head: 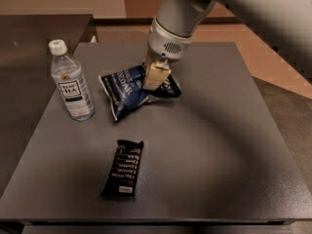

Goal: Move blue chip bag near blue plastic bottle

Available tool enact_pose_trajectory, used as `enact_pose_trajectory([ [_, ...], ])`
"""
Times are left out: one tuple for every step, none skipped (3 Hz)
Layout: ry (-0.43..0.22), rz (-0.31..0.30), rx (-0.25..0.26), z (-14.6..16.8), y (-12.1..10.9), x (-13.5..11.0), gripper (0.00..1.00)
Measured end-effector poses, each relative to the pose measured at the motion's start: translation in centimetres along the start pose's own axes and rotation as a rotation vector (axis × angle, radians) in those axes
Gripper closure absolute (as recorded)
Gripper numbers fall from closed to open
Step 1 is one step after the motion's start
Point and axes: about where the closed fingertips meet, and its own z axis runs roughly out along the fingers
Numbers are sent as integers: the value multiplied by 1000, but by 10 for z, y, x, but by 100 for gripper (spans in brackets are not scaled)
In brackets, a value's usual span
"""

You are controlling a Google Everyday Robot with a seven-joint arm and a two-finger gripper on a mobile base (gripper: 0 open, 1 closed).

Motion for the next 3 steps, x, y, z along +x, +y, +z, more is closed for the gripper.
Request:
enact_pose_trajectory([
  [-1,-2,2,1,0,-1,12],
  [-2,-3,3,1,0,-2,0],
  [-2,-4,3,1,0,-2,0],
])
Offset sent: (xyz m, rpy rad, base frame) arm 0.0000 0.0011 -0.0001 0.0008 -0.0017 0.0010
